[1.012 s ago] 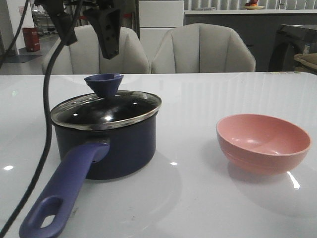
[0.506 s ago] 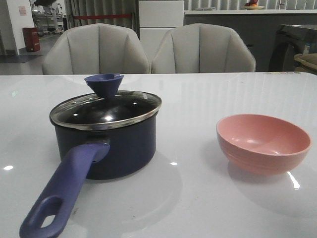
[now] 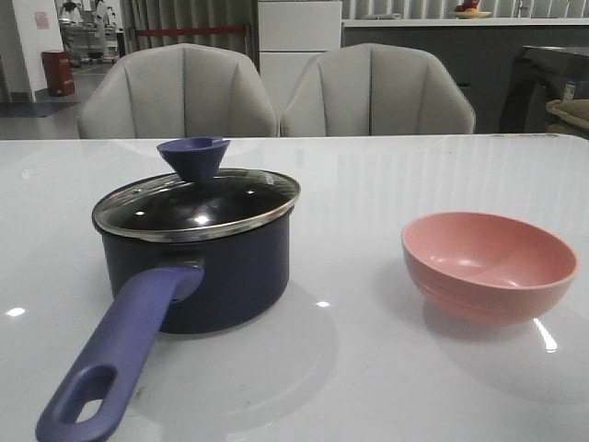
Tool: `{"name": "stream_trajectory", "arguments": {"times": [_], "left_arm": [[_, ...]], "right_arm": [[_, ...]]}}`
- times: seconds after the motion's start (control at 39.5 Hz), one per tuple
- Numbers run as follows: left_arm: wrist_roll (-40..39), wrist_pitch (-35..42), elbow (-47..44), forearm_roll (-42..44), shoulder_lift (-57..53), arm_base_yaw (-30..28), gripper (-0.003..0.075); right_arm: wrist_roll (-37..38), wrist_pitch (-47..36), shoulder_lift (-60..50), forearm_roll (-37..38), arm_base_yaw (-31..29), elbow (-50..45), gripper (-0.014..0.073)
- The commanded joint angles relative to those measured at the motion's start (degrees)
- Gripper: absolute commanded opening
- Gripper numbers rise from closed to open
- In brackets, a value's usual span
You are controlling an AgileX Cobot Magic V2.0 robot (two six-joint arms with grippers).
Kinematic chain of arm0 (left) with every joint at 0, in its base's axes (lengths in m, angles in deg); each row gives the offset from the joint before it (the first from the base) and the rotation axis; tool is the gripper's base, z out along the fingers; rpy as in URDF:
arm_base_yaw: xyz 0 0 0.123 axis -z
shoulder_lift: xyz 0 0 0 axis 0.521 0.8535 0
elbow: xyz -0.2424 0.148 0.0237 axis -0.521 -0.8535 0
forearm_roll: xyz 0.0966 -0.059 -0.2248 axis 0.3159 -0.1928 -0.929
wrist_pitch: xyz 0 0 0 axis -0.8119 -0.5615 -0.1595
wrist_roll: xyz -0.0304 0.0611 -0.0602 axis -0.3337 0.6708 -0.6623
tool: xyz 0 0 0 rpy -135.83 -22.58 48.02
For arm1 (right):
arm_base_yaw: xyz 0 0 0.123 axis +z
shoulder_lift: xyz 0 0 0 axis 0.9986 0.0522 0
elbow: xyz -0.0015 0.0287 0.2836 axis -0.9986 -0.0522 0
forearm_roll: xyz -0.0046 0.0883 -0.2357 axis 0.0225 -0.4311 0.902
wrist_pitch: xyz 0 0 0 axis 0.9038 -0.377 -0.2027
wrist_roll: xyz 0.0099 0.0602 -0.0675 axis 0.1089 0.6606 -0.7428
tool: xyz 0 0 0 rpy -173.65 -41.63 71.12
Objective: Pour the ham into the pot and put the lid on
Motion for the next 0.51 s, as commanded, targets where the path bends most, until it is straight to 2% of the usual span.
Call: {"name": "stream_trajectory", "arguments": {"times": [0.0, 0.18, 0.48], "left_arm": [[-1.9, 6.73, -4.37, -0.18, -6.28, -0.02, 0.0606], [-1.78, 12.85, -14.32, 0.15, -18.42, -0.02, 0.0606], [-1.71, 17.22, -27.56, 0.33, -36.58, 0.09, 0.0606]], "right_arm": [[-0.42, -4.76, 0.49, 0.48, -0.16, 1.59, 0.016], [-0.42, -4.76, 0.49, 0.48, -0.16, 1.59, 0.016], [-0.42, -4.76, 0.49, 0.48, -0.16, 1.59, 0.016]]}}
